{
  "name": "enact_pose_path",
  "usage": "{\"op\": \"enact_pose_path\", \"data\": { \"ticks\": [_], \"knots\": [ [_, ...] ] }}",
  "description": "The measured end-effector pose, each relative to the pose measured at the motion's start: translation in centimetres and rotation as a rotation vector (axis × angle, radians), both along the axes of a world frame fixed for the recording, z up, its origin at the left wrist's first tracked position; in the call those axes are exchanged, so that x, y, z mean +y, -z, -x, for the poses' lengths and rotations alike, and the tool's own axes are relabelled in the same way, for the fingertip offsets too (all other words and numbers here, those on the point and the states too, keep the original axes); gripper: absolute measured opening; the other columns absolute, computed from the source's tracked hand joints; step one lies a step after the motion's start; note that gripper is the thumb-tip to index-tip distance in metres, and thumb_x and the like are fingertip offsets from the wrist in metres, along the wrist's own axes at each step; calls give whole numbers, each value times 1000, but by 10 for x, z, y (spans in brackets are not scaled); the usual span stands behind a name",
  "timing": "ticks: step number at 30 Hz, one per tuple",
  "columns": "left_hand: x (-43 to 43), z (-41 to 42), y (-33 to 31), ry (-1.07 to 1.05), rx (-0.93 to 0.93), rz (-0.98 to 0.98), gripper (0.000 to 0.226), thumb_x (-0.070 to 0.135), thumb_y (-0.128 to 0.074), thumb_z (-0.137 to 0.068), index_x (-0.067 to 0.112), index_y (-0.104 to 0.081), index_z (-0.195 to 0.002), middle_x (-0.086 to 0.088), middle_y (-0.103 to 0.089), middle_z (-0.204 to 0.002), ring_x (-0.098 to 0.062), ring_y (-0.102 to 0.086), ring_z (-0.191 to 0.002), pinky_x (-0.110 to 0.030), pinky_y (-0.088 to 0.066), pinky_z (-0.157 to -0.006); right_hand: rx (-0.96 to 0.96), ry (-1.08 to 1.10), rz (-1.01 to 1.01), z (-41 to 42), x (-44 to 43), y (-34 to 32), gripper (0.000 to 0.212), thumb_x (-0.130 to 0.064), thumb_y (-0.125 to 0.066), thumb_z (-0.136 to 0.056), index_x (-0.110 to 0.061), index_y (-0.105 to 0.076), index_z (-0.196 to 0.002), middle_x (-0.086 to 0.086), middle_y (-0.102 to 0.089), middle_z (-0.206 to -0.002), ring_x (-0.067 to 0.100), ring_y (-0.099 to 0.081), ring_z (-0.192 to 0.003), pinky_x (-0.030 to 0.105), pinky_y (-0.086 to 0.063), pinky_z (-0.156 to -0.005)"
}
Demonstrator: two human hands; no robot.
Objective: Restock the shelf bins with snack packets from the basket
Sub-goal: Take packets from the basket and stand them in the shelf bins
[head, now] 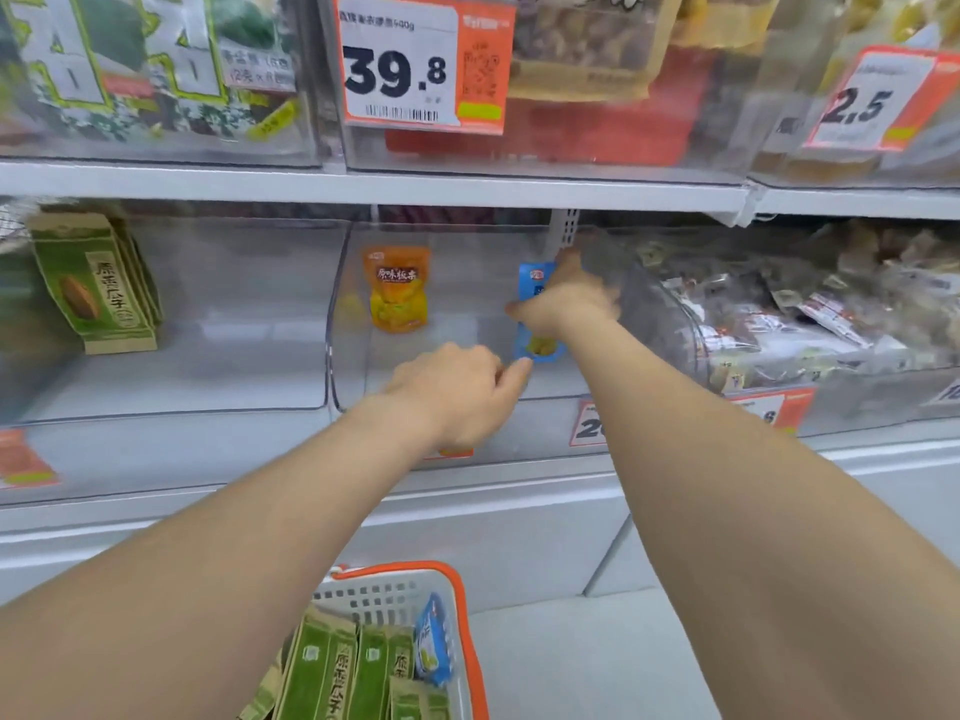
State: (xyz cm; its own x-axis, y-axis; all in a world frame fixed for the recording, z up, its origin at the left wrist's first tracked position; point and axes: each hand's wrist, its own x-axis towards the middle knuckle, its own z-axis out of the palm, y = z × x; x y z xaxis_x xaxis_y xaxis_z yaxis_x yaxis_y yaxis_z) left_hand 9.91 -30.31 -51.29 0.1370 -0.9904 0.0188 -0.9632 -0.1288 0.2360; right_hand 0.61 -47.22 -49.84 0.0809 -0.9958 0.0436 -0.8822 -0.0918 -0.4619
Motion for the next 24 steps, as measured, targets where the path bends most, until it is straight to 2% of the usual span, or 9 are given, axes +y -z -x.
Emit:
{"op": "enact_pose_path", "data": {
  "ticks": [2, 5, 7, 9, 12, 15, 19, 24],
  "knots": [
    [-7, -1, 5, 51, 18, -205, 85, 72, -3, -92, 15, -64, -102, -15, -69, -118, -39, -58, -102, -45, -49, -93, 21, -15, 106, -3, -12, 3, 94, -50, -76, -77, -26, -25, -152, 9, -60, -128, 37, -48, -128, 38, -39, -81],
    [-13, -2, 0, 13, 130, -341, 78, 64, -12, -104, 16, -73, -112, -14, -63, -121, -36, -57, -108, -44, -45, -107, -134, -27, 113, -10, -27, 5, 103, -43, -78, -83, -25, -12, -161, 17, -51, -140, 39, -59, -119, 38, -44, -75],
    [-15, -2, -2, 12, 181, -370, 76, 62, -13, -106, 15, -72, -117, -12, -60, -120, -34, -56, -109, -42, -44, -108, -208, -22, 84, -11, -31, 7, 106, -44, -77, -88, -21, -6, -163, 19, -44, -146, 38, -60, -119, 36, -44, -74],
    [-16, -1, 1, 8, 202, -364, 75, 62, -14, -106, 14, -72, -116, -13, -62, -121, -34, -57, -109, -42, -44, -108, -200, -15, 90, -11, -34, 10, 105, -43, -76, -91, -18, -5, -164, 22, -43, -146, 38, -61, -118, 36, -46, -76],
    [-16, -2, 2, 0, 215, -338, 75, 62, -16, -106, 14, -72, -113, -15, -62, -113, -35, -58, -107, -43, -46, -106, -141, -14, 125, -12, -40, 15, 100, -42, -75, -92, -13, -11, -162, 26, -47, -139, 40, -63, -114, 41, -55, -83],
    [-16, -3, 2, -3, 228, -317, 76, 64, -16, -104, 15, -75, -105, -12, -63, -99, -33, -60, -102, -42, -47, -104, -121, -12, 155, -11, -42, 16, 95, -41, -76, -91, -6, -18, -157, 22, -55, -131, 37, -60, -117, 42, -56, -86],
    [-14, -4, 2, 3, 232, -312, 79, 67, -16, -103, 17, -77, -97, -10, -64, -94, -31, -62, -97, -41, -49, -101, -83, -1, 224, -11, -39, 15, 91, -35, -80, -89, -3, -22, -151, 18, -62, -121, 36, -64, -112, 39, -56, -80],
    [-14, -5, 4, 14, 244, -308, 80, 69, -17, -102, 18, -78, -95, -9, -66, -98, -29, -62, -98, -40, -49, -101, -8, 35, 287, -12, -38, 17, 89, -19, -76, -92, -3, -17, -157, 19, -65, -122, 39, -66, -112, 38, -48, -70]
  ]
}}
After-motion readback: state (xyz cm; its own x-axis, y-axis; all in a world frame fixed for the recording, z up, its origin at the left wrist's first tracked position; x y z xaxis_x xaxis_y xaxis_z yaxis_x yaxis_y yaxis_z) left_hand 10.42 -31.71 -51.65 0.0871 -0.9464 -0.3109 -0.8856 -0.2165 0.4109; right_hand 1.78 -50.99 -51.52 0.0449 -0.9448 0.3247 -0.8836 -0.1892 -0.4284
